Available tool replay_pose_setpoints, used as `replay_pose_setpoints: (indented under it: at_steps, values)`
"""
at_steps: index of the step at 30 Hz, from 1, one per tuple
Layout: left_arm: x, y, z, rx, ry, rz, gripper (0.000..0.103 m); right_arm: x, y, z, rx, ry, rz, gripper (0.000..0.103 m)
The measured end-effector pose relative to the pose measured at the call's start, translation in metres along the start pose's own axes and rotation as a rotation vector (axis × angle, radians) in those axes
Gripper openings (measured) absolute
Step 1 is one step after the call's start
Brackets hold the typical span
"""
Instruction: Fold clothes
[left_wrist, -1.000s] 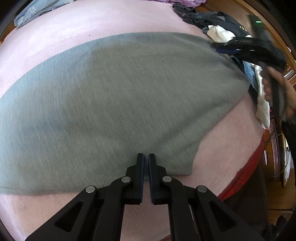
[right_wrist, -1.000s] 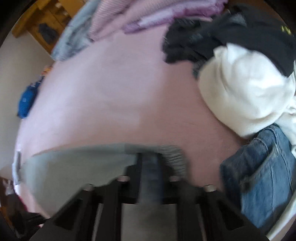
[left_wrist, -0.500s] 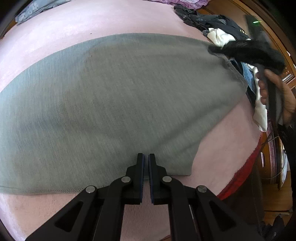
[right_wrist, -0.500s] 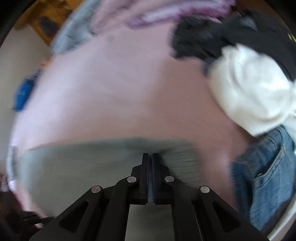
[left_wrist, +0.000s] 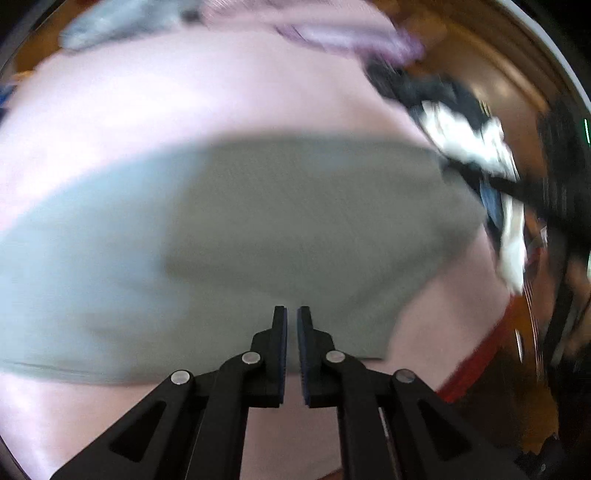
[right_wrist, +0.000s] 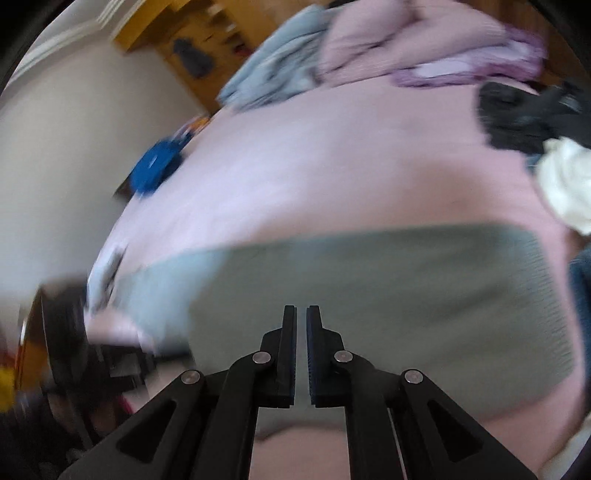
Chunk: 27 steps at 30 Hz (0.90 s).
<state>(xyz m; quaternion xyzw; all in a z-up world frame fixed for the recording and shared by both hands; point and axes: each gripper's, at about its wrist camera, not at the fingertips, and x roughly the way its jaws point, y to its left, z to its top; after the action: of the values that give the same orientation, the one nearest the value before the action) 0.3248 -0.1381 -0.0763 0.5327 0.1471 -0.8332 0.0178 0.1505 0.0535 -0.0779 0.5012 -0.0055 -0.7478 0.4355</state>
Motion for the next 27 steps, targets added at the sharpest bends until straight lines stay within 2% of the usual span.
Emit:
replay_pose_setpoints:
  at_steps: [2, 6, 8, 10, 13, 14, 15, 18, 20, 22, 23, 25, 26, 27]
  values:
    - [-0.018, 0.046, 0.001, -0.07, -0.035, 0.092, 0.032, 0.014, 0.016, -0.008, -0.029, 0.049, 0.032, 0.008]
    - [-0.05, 0.156, -0.005, -0.22, -0.069, 0.328, 0.032, 0.04, 0.032, -0.022, -0.038, 0.152, 0.053, 0.008]
    - [-0.063, 0.208, -0.008, -0.295, -0.073, 0.406, 0.032, 0.05, 0.031, -0.028, -0.022, 0.198, 0.06, 0.008]
    - [-0.064, 0.245, -0.013, -0.368, -0.045, 0.411, 0.032, 0.063, 0.024, -0.028, -0.01, 0.24, 0.046, 0.008]
    - [-0.049, 0.288, -0.029, -0.444, 0.042, 0.388, 0.033, 0.073, 0.018, -0.033, -0.013, 0.293, 0.006, 0.009]
    - [-0.049, 0.295, -0.034, -0.46, 0.025, 0.353, 0.034, 0.076, 0.016, -0.035, -0.013, 0.313, -0.012, 0.009]
    - [-0.053, 0.298, -0.038, -0.478, 0.01, 0.328, 0.034, 0.077, 0.014, -0.036, -0.012, 0.324, -0.017, 0.009]
    - [-0.058, 0.298, -0.039, -0.467, 0.032, 0.326, 0.034, 0.077, 0.011, -0.037, -0.014, 0.325, -0.017, 0.009]
    - [-0.068, 0.297, -0.036, -0.467, 0.009, 0.34, 0.033, 0.077, 0.009, -0.036, -0.009, 0.332, -0.021, 0.009]
    - [-0.084, 0.296, -0.03, -0.454, -0.061, 0.363, 0.032, 0.076, 0.009, -0.036, -0.02, 0.34, -0.03, 0.009]
    - [-0.086, 0.299, -0.027, -0.457, -0.07, 0.37, 0.033, 0.076, 0.008, -0.037, -0.027, 0.343, -0.035, 0.009]
    - [-0.073, 0.306, -0.025, -0.479, -0.003, 0.382, 0.033, 0.075, 0.007, -0.038, -0.029, 0.347, -0.042, 0.009]
    - [-0.064, 0.311, -0.027, -0.471, 0.038, 0.396, 0.034, 0.075, 0.006, -0.038, -0.024, 0.346, -0.043, 0.009]
    - [-0.059, 0.313, -0.031, -0.448, 0.047, 0.395, 0.036, 0.073, 0.005, -0.039, -0.019, 0.342, -0.04, 0.009]
